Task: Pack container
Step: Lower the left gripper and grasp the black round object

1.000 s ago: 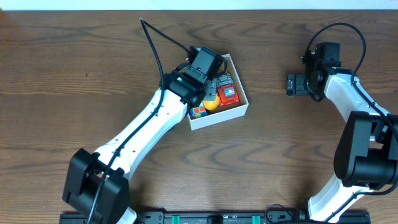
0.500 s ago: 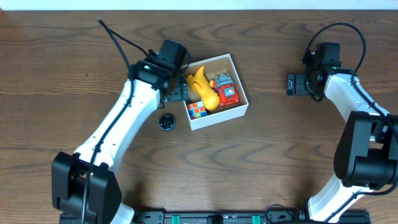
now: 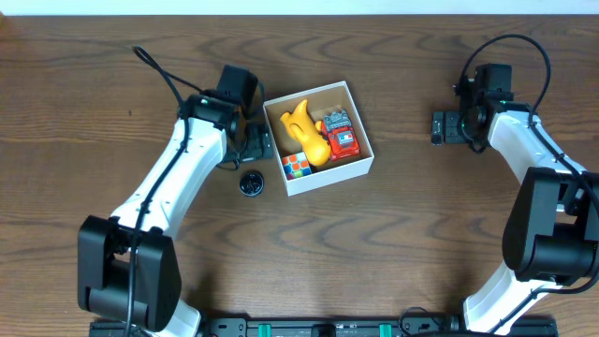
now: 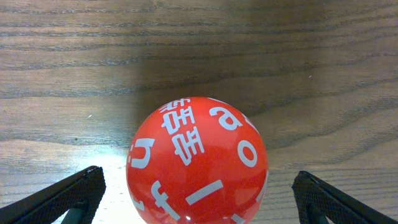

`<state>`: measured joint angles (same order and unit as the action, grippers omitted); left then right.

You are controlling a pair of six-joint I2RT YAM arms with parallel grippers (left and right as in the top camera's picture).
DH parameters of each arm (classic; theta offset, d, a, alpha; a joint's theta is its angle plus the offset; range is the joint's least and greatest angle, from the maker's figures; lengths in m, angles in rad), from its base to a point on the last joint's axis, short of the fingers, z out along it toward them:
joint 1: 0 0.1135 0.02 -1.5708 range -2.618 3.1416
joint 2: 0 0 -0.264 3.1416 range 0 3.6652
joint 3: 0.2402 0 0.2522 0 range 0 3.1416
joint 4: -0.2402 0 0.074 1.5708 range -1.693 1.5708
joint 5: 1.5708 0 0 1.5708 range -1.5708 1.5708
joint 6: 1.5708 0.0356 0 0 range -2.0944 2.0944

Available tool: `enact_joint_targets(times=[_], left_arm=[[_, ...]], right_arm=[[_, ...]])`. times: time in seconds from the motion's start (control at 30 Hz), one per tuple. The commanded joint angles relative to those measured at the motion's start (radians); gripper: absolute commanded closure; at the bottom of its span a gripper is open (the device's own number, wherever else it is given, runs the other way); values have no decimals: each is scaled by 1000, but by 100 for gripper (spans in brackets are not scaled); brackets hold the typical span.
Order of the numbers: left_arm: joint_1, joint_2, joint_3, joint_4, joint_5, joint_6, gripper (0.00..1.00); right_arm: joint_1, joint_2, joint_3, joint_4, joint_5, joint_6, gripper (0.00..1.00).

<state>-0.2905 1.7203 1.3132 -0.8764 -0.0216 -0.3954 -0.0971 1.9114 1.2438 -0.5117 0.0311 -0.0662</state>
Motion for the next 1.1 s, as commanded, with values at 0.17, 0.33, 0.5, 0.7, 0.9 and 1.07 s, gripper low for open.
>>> enact_joint_targets(times=[0.17,0.33,0.5,0.7,0.9,1.07], left_arm=[[4,15,-129,130,60,5,2],[4,25,-182,191,60,5,2],[4,25,-240,247,60,5,2],[4,25,-288,283,59,5,2],[4,25,-317,344,55,5,2],[4,25,-358,404,53,5,2]], right_arm=[[-1,-18,-2,0,3,-2,1],[-1,-18,-2,0,3,-2,1],[-1,-18,-2,0,3,-2,1],[-1,-18,-2,0,3,-2,1],[-1,-18,-2,0,3,-2,1],[-1,-18,-2,0,3,-2,1]])
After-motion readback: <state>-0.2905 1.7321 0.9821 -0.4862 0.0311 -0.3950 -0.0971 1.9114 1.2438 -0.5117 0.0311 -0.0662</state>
